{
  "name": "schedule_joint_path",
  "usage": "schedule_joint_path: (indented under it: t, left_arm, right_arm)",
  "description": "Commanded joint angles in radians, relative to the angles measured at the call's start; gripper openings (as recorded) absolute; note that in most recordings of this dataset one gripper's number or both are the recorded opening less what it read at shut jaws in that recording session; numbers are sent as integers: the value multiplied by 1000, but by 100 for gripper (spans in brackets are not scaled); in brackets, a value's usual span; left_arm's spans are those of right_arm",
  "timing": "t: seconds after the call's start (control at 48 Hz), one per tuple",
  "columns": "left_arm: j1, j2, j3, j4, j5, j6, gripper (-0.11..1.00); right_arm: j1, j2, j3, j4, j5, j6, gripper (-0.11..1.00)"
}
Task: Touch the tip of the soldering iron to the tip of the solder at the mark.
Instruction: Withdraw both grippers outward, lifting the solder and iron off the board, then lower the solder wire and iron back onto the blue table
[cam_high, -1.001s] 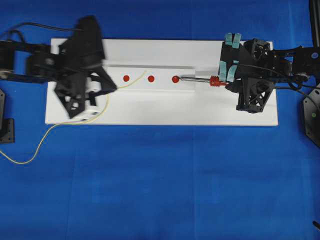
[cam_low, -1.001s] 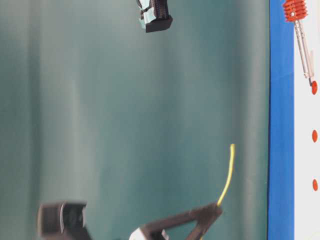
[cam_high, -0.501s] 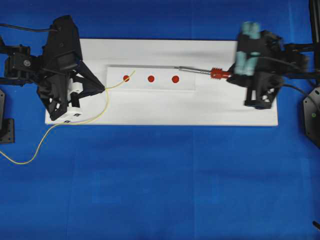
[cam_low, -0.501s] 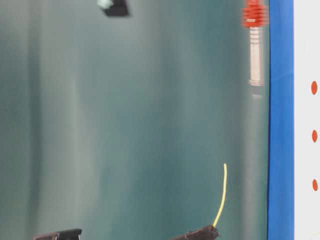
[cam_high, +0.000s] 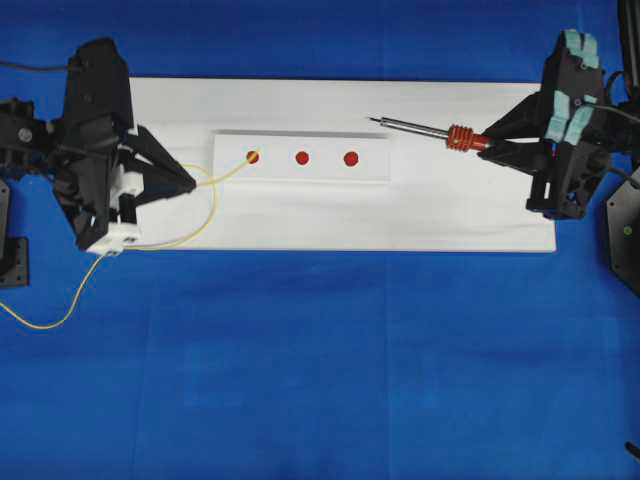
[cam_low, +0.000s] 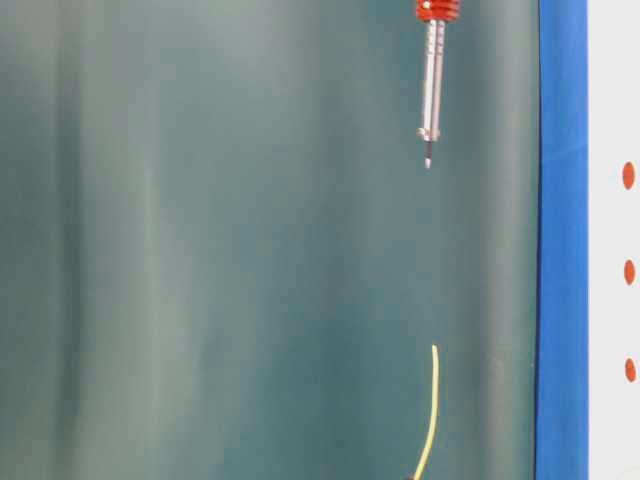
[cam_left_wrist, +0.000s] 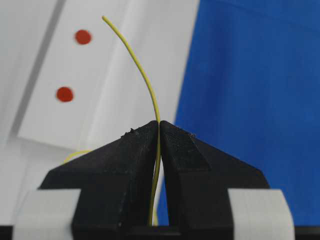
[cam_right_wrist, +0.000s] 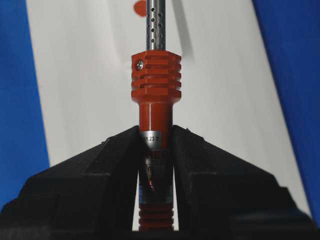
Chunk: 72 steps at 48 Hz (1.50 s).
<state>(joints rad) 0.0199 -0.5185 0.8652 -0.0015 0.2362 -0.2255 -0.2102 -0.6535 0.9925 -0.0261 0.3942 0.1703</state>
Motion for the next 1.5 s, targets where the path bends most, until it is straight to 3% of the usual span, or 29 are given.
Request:
schedule_joint_path:
  t: [0.0, 0.292, 0.563, 0.73, 0.938, 1.21, 1.481]
  left_arm:
    - [-54, -8, -11, -3, -26, -2, 3]
    - [-291, 14, 3, -3, -130, -72, 3]
    - [-420, 179, 72, -3, -387, -97, 3]
    - [-460, 351, 72, -3, -486, -92, 3]
    - [-465, 492, 48, -3, -499, -83, 3]
    - [-476, 529, 43, -2, -499, -83, 3]
    - [-482, 543, 28, -2, -460, -97, 7]
  right_arm:
    - [43, -3, -15, 18, -26, 9, 6]
    - [319, 21, -14, 29, -120, 78, 6]
    - [499, 218, -17, 38, -273, 89, 6]
    - [545, 388, -18, 78, -399, 89, 6]
    - [591, 560, -41, 115, -497, 87, 6]
    - [611, 673, -78, 138, -528, 87, 6]
    - [611, 676, -78, 172, -509, 89, 7]
